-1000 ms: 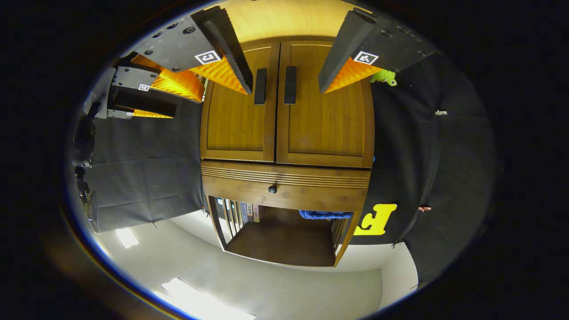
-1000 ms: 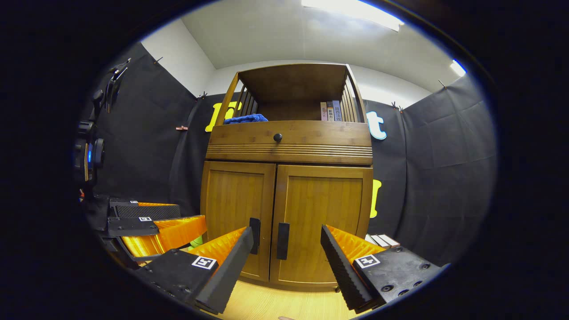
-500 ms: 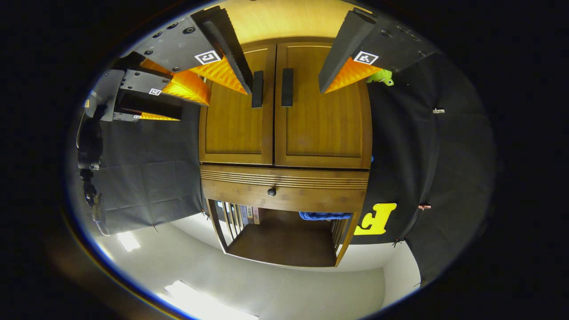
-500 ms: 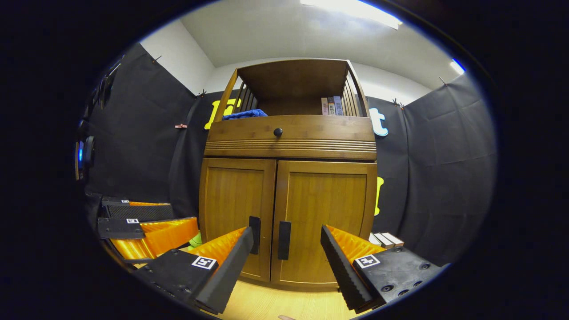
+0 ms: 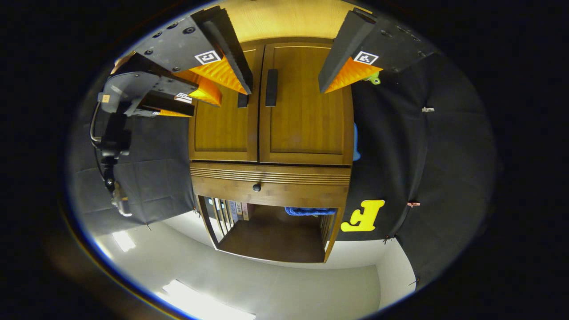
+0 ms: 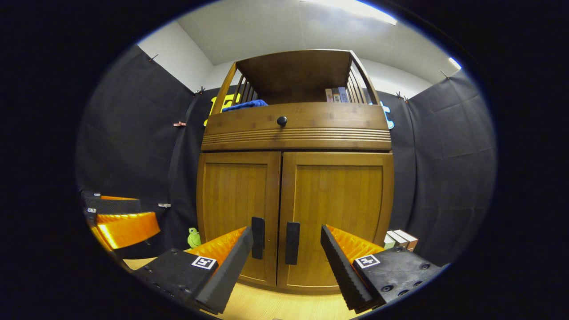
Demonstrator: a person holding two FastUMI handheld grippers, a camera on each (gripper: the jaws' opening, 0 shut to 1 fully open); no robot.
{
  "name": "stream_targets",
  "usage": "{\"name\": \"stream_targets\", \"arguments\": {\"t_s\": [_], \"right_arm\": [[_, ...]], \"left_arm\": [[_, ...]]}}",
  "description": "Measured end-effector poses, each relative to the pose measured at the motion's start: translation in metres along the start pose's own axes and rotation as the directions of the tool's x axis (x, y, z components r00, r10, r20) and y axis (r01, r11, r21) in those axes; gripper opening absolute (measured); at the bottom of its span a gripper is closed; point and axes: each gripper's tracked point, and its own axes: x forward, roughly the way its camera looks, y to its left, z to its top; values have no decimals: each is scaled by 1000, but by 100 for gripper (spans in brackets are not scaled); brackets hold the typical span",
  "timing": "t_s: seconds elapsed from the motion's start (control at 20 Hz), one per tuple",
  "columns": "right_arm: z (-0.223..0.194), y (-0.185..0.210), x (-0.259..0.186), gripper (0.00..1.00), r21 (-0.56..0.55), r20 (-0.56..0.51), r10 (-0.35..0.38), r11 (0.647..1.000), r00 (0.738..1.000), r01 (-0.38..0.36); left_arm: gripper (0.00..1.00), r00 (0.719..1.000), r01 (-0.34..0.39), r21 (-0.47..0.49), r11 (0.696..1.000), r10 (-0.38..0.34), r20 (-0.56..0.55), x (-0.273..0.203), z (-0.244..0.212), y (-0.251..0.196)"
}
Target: Open the right door of the double-door shoe cabinet with the right hand, and open the left door with the left hand.
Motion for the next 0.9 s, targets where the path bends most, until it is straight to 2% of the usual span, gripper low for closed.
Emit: {"name": "stream_targets", "arguments": {"t_s": [0.25,0.3,0.4,0.45,0.9], "right_arm": [[-25,1,32,97,4,-38,-10,1000,999,10],[-30,0,38,97,8,-47,-15,1000,999,15],[-39,-5,52,95,15,-63,-28,999,998,29],[-45,-7,60,95,20,-71,-37,999,997,38],[-101,-17,118,97,8,-162,-94,995,982,97]], "left_arm": [[93,999,-32,6,999,32,6,-9,5,12],[88,999,-38,10,999,38,4,-10,4,14],[88,999,-48,15,999,48,1,-13,4,18],[93,999,-53,14,998,53,-1,-14,4,20],[93,994,-109,7,994,108,13,-25,4,44]]}}
